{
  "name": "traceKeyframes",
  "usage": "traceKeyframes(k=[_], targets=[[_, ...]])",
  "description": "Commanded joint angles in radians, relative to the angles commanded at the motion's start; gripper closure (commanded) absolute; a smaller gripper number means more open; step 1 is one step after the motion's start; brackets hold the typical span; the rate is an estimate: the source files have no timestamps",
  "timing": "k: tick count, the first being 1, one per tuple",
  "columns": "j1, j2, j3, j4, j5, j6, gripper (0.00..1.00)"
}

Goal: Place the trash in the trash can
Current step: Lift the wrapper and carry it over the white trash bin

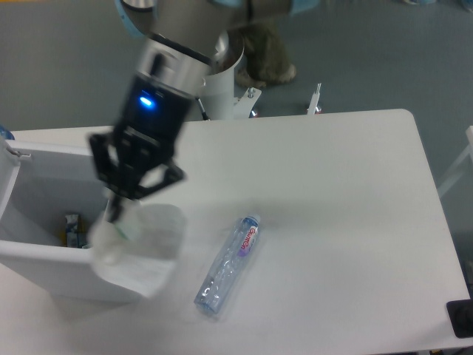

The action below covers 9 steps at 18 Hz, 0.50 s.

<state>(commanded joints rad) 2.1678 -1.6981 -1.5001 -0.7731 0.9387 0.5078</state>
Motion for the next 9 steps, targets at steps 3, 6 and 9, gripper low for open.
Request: traceKeyframes(k=[3, 6, 9], targets=[[-0.061, 0.012, -0.034, 0.000, 0.011, -0.006, 1.00], [-0.074, 0.020, -0.061, 0.006, 0.011, 0.006, 0.01], [-0.077, 0.029, -0.091, 0.005, 0.012, -0.006, 0.00]])
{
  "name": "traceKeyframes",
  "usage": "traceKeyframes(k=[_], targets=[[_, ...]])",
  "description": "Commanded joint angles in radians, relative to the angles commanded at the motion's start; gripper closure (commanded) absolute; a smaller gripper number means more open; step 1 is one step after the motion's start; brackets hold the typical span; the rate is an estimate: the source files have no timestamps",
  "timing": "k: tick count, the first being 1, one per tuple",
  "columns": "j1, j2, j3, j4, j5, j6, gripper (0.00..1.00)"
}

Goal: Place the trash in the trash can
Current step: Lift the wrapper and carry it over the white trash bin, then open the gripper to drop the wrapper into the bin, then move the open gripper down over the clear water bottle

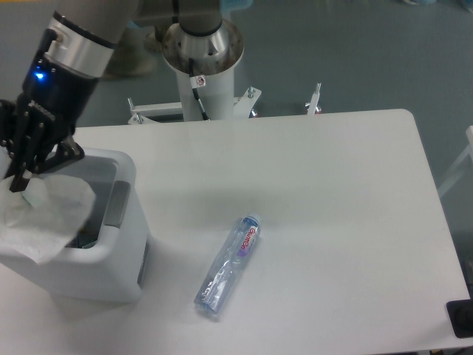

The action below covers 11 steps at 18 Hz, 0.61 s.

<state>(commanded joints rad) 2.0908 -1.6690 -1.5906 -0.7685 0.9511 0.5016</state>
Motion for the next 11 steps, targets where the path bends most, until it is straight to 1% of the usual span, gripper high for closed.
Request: traceKeyframes(k=[1, 4, 5, 7, 9, 11], targets=[[0.002, 0.003, -0.009, 0.000, 0.000, 0.002, 0.00], [0.014, 0.000, -0.008, 0.003, 0.000, 0.000, 0.00], [0.044, 0.000, -0.008, 0.003, 0.000, 0.000, 0.00], [0.136, -0.005, -0.018, 0.006, -0.002, 0.009, 0.00], [0.224, -0.029, -0.008, 0.008, -0.003, 0.008, 0.00], [0.300, -0.072, 0.012, 0.008, -0.006, 0.005, 0.00]])
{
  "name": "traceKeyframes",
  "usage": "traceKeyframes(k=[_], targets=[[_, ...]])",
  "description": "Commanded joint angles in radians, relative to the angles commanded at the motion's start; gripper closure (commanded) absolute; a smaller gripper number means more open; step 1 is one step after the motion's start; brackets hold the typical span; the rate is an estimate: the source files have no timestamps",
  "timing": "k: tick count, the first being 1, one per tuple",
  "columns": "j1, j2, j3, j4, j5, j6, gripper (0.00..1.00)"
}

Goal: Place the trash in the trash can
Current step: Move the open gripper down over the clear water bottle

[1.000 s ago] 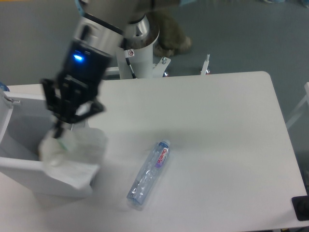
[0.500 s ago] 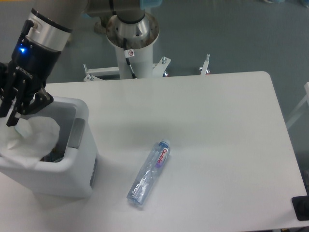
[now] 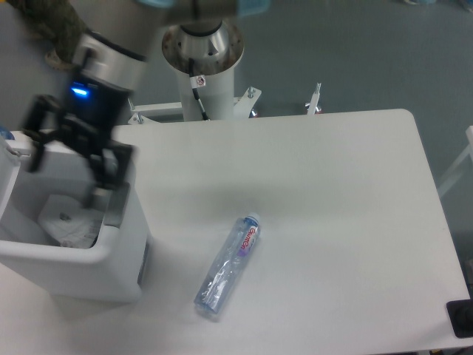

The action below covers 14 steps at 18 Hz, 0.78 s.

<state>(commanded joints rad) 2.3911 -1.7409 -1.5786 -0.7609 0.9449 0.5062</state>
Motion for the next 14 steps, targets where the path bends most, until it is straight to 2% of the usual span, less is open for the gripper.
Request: traceKeyframes(k=[2, 4, 7, 11, 14], targets=[[0.046, -0.049, 0.005, 0.000, 0.000, 0.006, 0.00], [0.062, -0.103, 0.000, -0.002, 0.006, 0.011, 0.00], [0.062, -0.176, -0.018, 0.002, 0.023, 0.037, 0.00], [0.053, -0.256, -0.017, -0.003, 0.107, 0.066, 0.00], [0.019, -0.328, -0.015, -0.006, 0.176, 0.066, 0.00]])
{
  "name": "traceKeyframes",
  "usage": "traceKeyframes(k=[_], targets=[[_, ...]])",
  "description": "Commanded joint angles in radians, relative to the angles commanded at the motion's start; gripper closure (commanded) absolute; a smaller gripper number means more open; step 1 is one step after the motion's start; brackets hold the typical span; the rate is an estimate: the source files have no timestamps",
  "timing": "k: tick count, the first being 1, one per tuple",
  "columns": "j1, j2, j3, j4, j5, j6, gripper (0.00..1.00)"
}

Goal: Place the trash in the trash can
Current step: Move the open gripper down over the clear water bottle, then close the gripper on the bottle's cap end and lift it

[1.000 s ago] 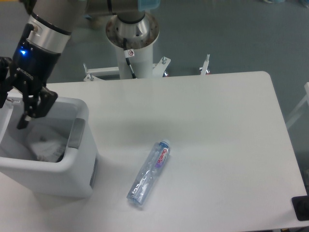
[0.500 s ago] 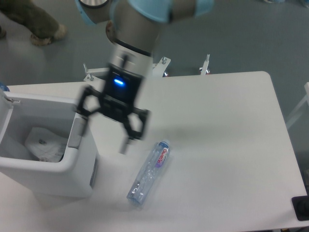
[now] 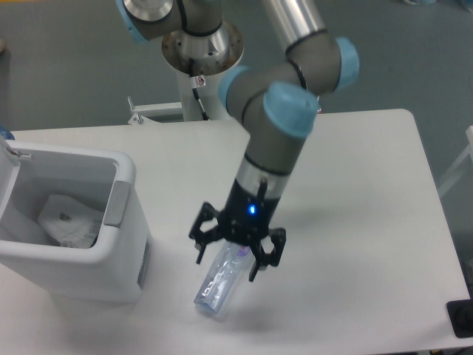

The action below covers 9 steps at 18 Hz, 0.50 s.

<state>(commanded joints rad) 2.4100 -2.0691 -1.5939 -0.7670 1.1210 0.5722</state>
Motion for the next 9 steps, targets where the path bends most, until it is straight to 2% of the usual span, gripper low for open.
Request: traceKeyframes(k=[3, 5, 9], targets=[[-0.051, -0.057, 0.040, -0.008, 0.115, 0.002, 0.00], [-0.074, -0.078, 0.064, -0.015, 0.138, 0.002, 0.00], [-0.129, -0.144, 0.141, -0.078, 0.252, 0.002, 0.00]])
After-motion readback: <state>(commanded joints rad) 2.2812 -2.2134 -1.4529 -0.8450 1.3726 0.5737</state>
